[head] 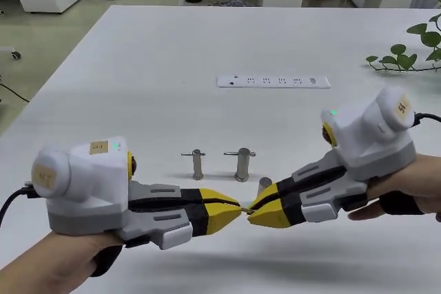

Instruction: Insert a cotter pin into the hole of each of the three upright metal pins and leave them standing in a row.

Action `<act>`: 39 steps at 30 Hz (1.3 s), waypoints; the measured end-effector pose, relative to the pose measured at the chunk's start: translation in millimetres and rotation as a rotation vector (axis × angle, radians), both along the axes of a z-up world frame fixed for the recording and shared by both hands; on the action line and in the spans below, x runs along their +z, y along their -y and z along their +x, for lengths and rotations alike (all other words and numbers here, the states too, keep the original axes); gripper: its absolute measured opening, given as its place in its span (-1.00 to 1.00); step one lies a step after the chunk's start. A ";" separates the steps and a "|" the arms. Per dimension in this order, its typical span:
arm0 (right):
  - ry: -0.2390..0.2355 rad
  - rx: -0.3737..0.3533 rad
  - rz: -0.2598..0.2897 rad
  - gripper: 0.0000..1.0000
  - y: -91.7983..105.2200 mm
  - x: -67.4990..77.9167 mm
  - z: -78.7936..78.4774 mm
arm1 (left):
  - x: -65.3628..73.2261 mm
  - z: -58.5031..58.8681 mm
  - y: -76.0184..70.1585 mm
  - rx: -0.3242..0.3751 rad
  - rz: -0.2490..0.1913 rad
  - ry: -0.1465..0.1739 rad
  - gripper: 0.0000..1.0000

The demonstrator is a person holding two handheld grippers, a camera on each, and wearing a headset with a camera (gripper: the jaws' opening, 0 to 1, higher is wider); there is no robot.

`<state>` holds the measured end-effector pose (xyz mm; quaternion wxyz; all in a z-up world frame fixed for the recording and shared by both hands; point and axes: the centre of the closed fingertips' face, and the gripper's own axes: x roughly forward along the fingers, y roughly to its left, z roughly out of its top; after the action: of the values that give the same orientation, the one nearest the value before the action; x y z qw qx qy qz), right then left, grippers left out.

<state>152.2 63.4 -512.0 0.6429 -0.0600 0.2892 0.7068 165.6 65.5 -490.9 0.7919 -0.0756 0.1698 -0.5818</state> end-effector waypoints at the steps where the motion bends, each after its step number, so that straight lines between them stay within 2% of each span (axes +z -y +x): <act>1: 0.006 0.002 -0.003 -1.00 0.0 0.0 0.2 | 0.1 -0.1 -0.1 -0.001 -0.001 -0.002 -1.00; 10: 0.028 0.033 -0.028 -1.00 3.0 -0.7 -0.3 | -3.0 -3.2 1.1 -0.004 0.001 -0.023 -1.00; 15: 0.094 0.059 -0.073 -1.00 4.8 -4.6 -0.9 | -8.0 -3.8 3.0 -0.003 0.018 -0.024 -1.00; 18: 0.156 0.077 -0.109 -1.00 6.4 -7.6 0.4 | -10.3 -3.0 4.6 0.003 0.031 -0.017 -1.00; 21: 0.211 0.081 -0.145 -1.00 8.1 -9.7 4.2 | -14.4 3.4 4.1 0.038 0.049 -0.021 -0.99; 22: 0.236 0.084 -0.176 -1.00 10.7 -12.6 7.3 | -15.0 4.6 4.0 0.042 0.051 -0.018 -0.97; 23: 0.257 0.093 -0.175 -1.00 10.4 -12.5 8.1 | -16.2 6.7 3.5 0.048 0.058 -0.006 -0.96; 26: 0.282 0.081 -0.200 -1.00 13.8 -15.4 14.5 | -18.1 10.5 3.9 0.060 0.064 -0.004 -0.87; 33: 0.305 0.042 -0.247 -1.00 29.4 -20.4 29.9 | -21.3 19.1 3.9 0.108 0.089 0.024 -0.75; 37: 0.327 0.014 -0.273 -1.00 40.5 -22.1 40.4 | -26.5 23.9 5.5 0.143 0.123 0.041 -0.68; 39: 0.333 0.012 -0.277 -1.00 44.1 -22.1 42.7 | -29.1 27.1 6.3 0.167 0.143 0.062 -0.62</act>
<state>194.9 19.3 -534.1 0.6631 -0.2654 0.2733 0.6443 192.7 59.2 -519.9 0.8459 -0.0146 0.1792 -0.5021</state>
